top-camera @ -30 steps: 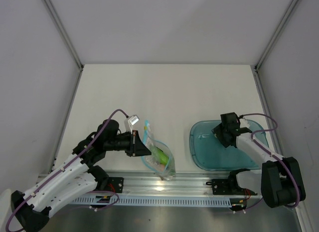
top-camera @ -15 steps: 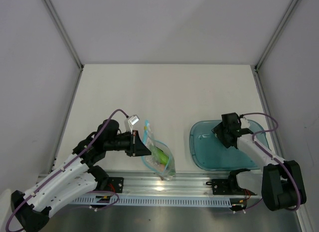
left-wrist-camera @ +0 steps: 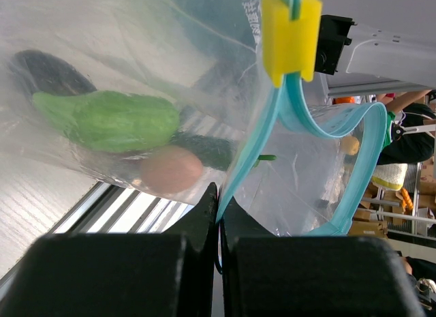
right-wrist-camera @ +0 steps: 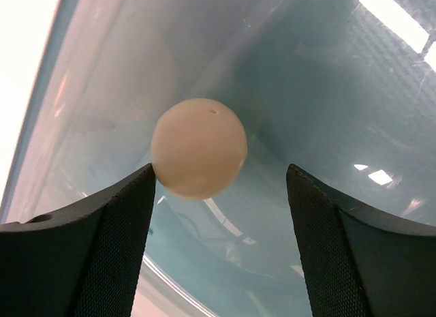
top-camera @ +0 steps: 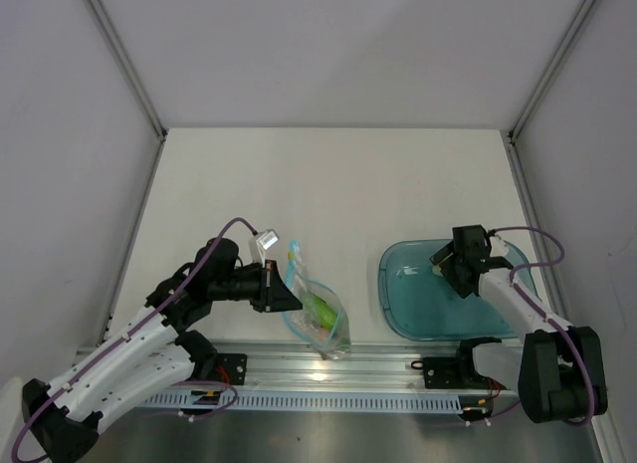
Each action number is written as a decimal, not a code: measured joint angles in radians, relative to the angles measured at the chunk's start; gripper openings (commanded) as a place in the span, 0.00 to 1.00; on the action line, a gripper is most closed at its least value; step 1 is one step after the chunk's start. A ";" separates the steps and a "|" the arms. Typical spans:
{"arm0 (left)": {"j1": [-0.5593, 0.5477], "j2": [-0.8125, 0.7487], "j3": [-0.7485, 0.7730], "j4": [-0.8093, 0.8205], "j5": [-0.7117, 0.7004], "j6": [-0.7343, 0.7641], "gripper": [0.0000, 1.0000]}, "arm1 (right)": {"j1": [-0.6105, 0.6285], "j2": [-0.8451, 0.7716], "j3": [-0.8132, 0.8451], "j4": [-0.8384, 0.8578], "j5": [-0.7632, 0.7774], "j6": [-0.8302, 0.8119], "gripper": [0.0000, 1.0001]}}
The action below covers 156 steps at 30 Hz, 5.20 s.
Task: Place the food in the zip-top bag and seal the zipper
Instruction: Pick up the fake food from the zipper food storage bag, then place the fake food in the zipper food storage bag.
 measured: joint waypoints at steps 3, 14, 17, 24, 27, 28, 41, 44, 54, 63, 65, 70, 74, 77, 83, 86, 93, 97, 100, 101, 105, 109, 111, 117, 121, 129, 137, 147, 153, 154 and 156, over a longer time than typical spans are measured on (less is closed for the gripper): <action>0.000 -0.001 0.000 0.000 0.000 0.000 0.01 | -0.012 0.020 0.000 0.006 -0.006 -0.009 0.72; 0.000 -0.011 0.000 -0.007 -0.001 0.000 0.01 | -0.024 0.066 0.000 0.081 -0.009 -0.042 0.75; 0.000 -0.015 0.000 -0.008 -0.001 0.000 0.01 | -0.029 0.064 0.001 0.085 -0.001 -0.051 0.79; 0.000 -0.013 0.000 -0.007 -0.001 0.000 0.00 | -0.078 0.051 0.001 0.069 0.011 -0.080 0.78; 0.000 -0.013 0.000 -0.007 -0.001 0.000 0.00 | -0.095 0.051 0.001 0.069 0.009 -0.097 0.75; 0.000 -0.013 0.000 -0.007 -0.001 0.000 0.01 | -0.099 0.051 0.000 0.069 0.004 -0.101 0.75; 0.000 -0.013 -0.003 -0.007 -0.001 0.000 0.01 | -0.104 0.092 0.000 0.136 -0.049 -0.130 0.23; 0.000 -0.013 -0.003 -0.007 -0.001 0.000 0.00 | -0.104 0.088 0.000 0.136 -0.051 -0.130 0.04; 0.000 -0.013 -0.010 -0.006 -0.001 0.000 0.00 | -0.104 -0.051 -0.011 0.045 -0.085 -0.160 0.00; 0.000 -0.010 -0.010 0.001 -0.001 0.000 0.01 | -0.082 -0.381 0.000 -0.040 -0.266 -0.270 0.00; 0.000 -0.006 -0.010 0.001 -0.001 0.000 0.01 | -0.059 -0.431 0.022 -0.047 -0.327 -0.301 0.00; 0.000 -0.002 -0.010 0.000 -0.001 0.000 0.01 | 0.060 -0.487 0.121 -0.051 -0.443 -0.360 0.00; 0.000 -0.002 -0.010 0.000 -0.002 0.000 0.01 | 0.196 -0.499 0.205 -0.030 -0.489 -0.397 0.00; 0.000 -0.002 -0.010 0.000 -0.002 0.000 0.00 | 0.334 -0.513 0.251 0.010 -0.518 -0.435 0.00; 0.000 -0.001 -0.009 -0.003 -0.003 0.000 0.01 | 0.627 -0.510 0.332 0.079 -0.558 -0.530 0.00; 0.000 0.002 -0.008 -0.011 -0.005 0.000 0.01 | 0.791 -0.463 0.380 0.097 -0.537 -0.579 0.00; 0.000 0.003 0.008 -0.026 -0.013 0.000 0.01 | 1.179 -0.219 0.517 0.086 -0.340 -0.712 0.00; 0.000 0.004 0.014 -0.042 -0.015 0.000 0.01 | 1.268 -0.064 0.592 0.050 -0.233 -0.767 0.00; 0.000 0.005 0.022 -0.050 -0.021 0.000 0.01 | 1.286 0.010 0.624 0.030 -0.187 -0.790 0.00; 0.000 0.005 0.024 -0.053 -0.022 0.000 0.01 | 1.289 0.032 0.636 0.017 -0.172 -0.797 0.00; 0.000 0.005 0.033 -0.061 -0.024 0.000 0.00 | 1.295 0.126 0.706 -0.039 -0.098 -0.808 0.00; 0.000 0.005 0.035 -0.065 -0.029 0.000 0.01 | 1.302 0.203 0.763 -0.093 -0.017 -0.810 0.09; 0.000 0.005 0.035 -0.068 -0.029 0.000 0.01 | 1.307 0.232 0.776 -0.122 0.022 -0.810 0.13; 0.000 0.005 0.042 -0.072 -0.029 0.000 0.01 | 1.314 0.264 0.780 -0.190 0.090 -0.810 0.23; 0.000 0.005 0.045 -0.076 -0.029 0.001 0.01 | 1.316 0.264 0.784 -0.225 0.139 -0.806 0.34; 0.000 0.005 0.048 -0.076 -0.029 0.001 0.01 | 1.316 0.274 0.824 -0.274 0.235 -0.789 0.72; 0.000 -0.011 0.048 -0.093 -0.035 0.001 0.01 | 1.316 0.286 0.832 -0.270 0.250 -0.780 0.87; 0.000 -0.015 0.055 -0.104 -0.039 0.001 0.01 | 1.278 0.251 0.947 -0.249 0.186 -0.794 0.74; 0.000 -0.032 0.071 -0.121 -0.041 0.000 0.00 | 1.186 0.190 0.963 -0.243 0.114 -0.752 0.63; 0.000 -0.033 0.075 -0.122 -0.043 0.001 0.01 | 1.176 0.182 0.958 -0.241 0.101 -0.743 0.61; 0.000 -0.034 0.085 -0.125 -0.047 0.000 0.01 | 1.156 0.156 0.930 -0.241 0.067 -0.716 0.57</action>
